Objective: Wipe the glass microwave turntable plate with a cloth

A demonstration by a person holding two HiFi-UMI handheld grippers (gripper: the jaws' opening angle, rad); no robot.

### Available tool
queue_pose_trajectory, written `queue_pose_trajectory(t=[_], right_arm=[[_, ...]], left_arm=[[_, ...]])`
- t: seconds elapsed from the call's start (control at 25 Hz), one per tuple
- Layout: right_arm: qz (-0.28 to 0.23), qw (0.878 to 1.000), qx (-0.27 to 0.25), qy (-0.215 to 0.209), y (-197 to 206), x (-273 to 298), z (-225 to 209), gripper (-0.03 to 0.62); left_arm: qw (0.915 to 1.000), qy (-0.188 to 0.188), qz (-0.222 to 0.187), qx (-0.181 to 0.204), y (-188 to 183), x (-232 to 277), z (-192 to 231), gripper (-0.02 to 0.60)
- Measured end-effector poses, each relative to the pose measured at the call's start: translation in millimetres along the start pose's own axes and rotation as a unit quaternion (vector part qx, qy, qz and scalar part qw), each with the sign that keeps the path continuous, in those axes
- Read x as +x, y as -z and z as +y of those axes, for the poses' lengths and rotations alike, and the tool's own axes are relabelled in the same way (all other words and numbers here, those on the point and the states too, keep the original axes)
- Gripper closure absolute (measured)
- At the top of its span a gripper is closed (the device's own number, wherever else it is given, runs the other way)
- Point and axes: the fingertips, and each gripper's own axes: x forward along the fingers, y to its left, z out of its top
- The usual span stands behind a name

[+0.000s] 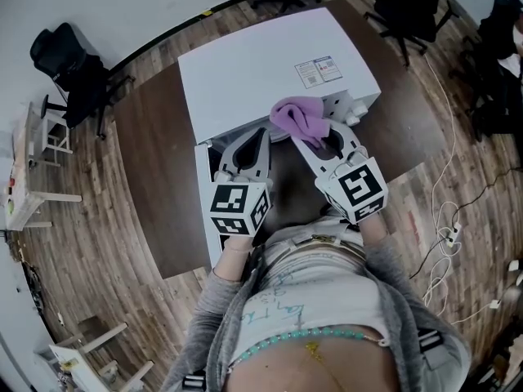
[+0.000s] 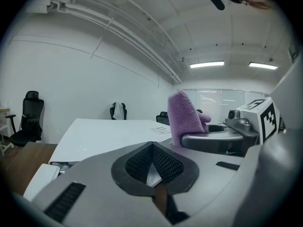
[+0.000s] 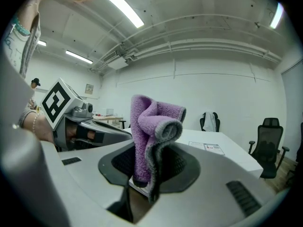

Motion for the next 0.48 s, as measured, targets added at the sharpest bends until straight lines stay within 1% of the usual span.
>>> queue_pose_trajectory(t=[0.16,0.48], right_arm=[[0.004,1.0,-0.004,-0.011,1,7,2,0.479],[0.012,1.0,-0.009,-0.018,5,14,5,0.477]], left_arm=[[1.0,0.0,0.002,-0.003,1,1,2,0.571],[1.0,-0.004,0.003,0.0,2,1,3,0.571]])
